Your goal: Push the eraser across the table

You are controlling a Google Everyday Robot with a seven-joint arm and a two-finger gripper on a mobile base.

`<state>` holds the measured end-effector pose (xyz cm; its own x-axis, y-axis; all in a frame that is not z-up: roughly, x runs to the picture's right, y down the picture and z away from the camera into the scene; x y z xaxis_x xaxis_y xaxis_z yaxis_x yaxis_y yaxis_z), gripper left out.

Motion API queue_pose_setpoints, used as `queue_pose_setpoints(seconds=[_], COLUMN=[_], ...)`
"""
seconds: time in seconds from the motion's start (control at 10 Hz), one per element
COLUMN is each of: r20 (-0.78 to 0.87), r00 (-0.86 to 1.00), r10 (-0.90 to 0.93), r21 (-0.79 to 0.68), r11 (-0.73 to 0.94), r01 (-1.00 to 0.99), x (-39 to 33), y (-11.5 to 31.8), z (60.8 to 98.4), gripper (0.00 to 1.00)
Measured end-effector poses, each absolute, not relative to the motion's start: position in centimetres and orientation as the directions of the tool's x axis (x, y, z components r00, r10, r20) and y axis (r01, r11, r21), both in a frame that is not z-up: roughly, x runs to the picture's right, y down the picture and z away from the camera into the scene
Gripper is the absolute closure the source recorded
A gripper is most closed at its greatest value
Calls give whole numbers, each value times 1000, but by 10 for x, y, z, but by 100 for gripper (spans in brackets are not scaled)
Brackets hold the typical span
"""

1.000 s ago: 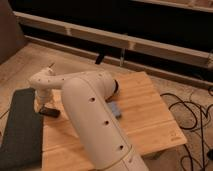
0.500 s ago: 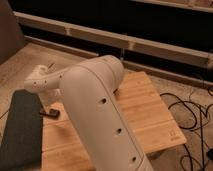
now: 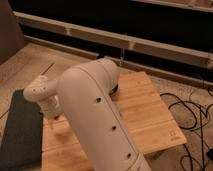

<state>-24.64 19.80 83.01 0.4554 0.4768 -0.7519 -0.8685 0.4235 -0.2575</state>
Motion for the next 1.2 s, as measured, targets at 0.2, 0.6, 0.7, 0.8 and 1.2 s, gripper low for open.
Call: queue_pose_setpoints(seconds=[0.2,0.6,0.7,0.8,1.2], r20=[-763,-630,-594,-541,-389], r00=[450,572,606,652,727], r10=[464,525,529,531,566], r21=[-240,-290,-314,-358,-457], r11=[444,524,541,556,567], r01=[-864,-801,-780,-750,-685], x=[-245,-290,-305,-327,-367], y=[179,123,118,118,107], z=[851,893,901,915,950], gripper=[35,35,35,35,35])
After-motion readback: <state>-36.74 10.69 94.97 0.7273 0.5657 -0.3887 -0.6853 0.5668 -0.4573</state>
